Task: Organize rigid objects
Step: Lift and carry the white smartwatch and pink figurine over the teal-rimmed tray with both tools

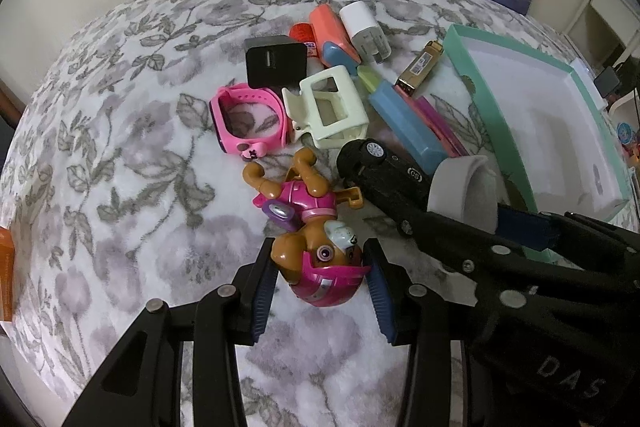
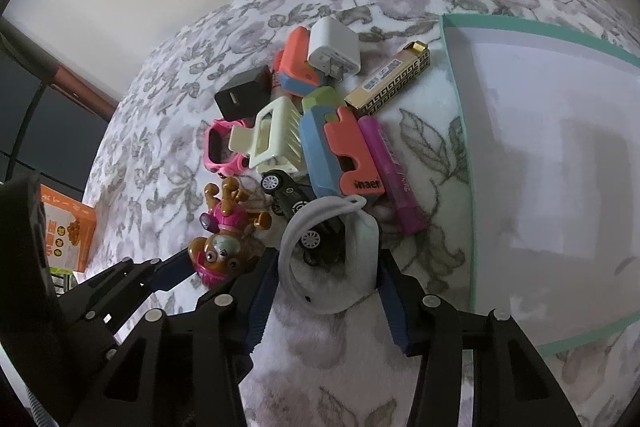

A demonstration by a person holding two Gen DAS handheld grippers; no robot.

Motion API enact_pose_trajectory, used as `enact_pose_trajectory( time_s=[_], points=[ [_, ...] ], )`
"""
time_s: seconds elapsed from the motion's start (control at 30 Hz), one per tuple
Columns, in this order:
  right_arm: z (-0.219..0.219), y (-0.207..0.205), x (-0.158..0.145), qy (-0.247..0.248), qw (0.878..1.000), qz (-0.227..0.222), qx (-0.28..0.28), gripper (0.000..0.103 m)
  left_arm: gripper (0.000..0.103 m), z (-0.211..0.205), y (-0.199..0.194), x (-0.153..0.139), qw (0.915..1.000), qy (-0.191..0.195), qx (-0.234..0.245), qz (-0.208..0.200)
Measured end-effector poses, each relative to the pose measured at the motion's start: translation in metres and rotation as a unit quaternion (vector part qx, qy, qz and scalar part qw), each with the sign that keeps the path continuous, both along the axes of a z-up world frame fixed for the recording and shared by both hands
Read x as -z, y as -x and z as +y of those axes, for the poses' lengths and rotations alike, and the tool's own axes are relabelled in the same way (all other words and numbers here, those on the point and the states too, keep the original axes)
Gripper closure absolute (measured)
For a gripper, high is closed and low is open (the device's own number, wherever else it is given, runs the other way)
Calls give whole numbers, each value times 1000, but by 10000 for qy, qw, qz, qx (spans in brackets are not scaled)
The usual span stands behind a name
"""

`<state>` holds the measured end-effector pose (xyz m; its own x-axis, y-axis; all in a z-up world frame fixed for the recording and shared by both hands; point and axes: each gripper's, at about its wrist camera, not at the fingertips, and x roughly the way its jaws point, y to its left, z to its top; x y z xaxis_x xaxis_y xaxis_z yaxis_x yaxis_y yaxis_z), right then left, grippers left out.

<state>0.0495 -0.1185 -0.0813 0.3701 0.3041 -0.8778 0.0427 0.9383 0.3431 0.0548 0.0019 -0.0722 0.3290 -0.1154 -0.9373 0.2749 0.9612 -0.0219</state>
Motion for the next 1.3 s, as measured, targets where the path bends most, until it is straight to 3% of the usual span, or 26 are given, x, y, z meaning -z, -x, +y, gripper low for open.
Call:
enact_pose_trajectory(
  time_s=[0.63, 1.07, 1.3],
  points=[
    [-39, 19, -42, -51, 9981, -512, 346, 52, 58, -6, 13, -49, 9989, -151, -162, -407],
    [-107, 20, -68, 546, 9862, -881, 1287, 52, 58, -66, -4, -97, 9971, -236, 140, -710],
    [-153, 21, -73, 755, 9762, -920, 1812, 52, 58, -112, -10, -106, 9960, -207, 385, -783]
  ],
)
